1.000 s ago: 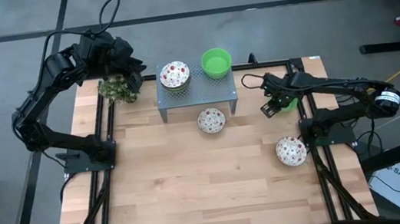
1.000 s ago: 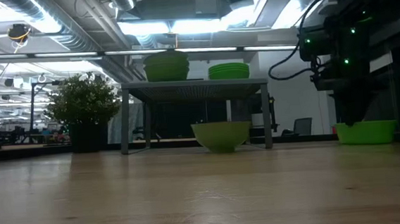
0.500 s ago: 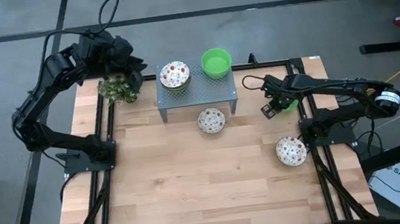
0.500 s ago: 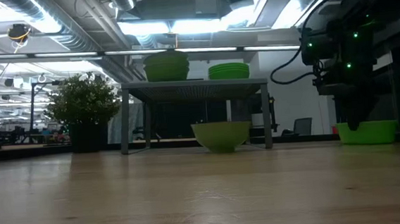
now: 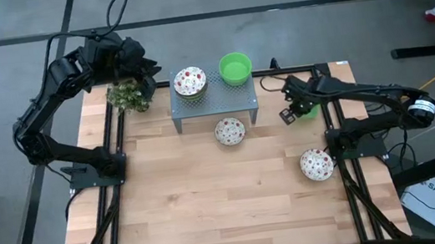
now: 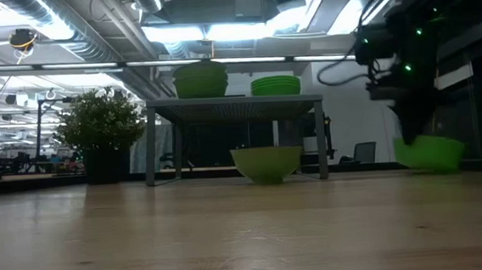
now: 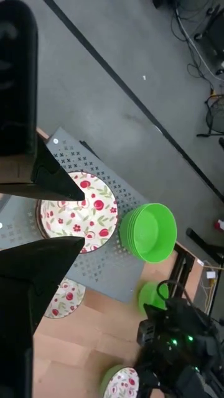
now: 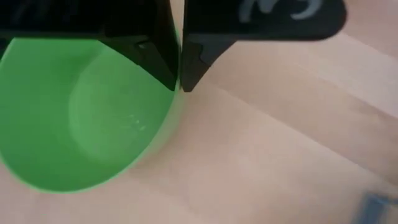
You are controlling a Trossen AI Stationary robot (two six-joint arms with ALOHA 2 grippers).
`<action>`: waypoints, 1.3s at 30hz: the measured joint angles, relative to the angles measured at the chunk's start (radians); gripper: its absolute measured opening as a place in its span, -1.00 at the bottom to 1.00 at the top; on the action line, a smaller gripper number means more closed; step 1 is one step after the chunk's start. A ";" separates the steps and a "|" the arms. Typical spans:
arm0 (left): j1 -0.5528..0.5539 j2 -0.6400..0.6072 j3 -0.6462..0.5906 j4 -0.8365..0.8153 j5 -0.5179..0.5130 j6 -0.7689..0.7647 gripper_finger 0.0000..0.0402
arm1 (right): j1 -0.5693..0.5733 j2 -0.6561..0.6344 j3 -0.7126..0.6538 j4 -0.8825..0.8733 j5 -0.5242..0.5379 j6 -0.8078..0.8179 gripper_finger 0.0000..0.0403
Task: Pick & Place Mini bowls
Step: Stack the green bowl on the green bowl
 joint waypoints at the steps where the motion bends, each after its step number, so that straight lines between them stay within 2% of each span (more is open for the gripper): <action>1: 0.000 0.000 0.000 0.003 0.000 0.000 -0.51 | 0.000 0.000 0.019 0.000 0.008 0.000 -0.95; 10: 0.000 0.000 0.000 0.041 -0.004 0.016 -0.51 | 0.000 0.000 0.239 -0.020 0.132 -0.096 -0.97; 16: 0.000 0.000 0.000 0.040 -0.029 0.017 -0.51 | 0.000 0.000 0.413 0.019 0.237 -0.308 -0.97; 21: 0.000 0.000 0.000 0.039 -0.029 0.017 -0.51 | 0.000 0.017 0.533 0.093 0.255 -0.525 -0.97; 24: 0.000 0.000 0.000 0.039 -0.029 0.017 -0.51 | 0.000 0.039 0.581 0.168 0.234 -0.662 -0.97; 29: 0.000 0.000 0.000 0.040 -0.029 0.006 -0.51 | 0.000 0.101 0.648 0.271 0.136 -0.806 -0.97; 39: 0.000 0.000 0.000 0.041 -0.029 -0.022 -0.51 | 0.028 0.281 0.757 0.291 -0.079 -0.894 -0.97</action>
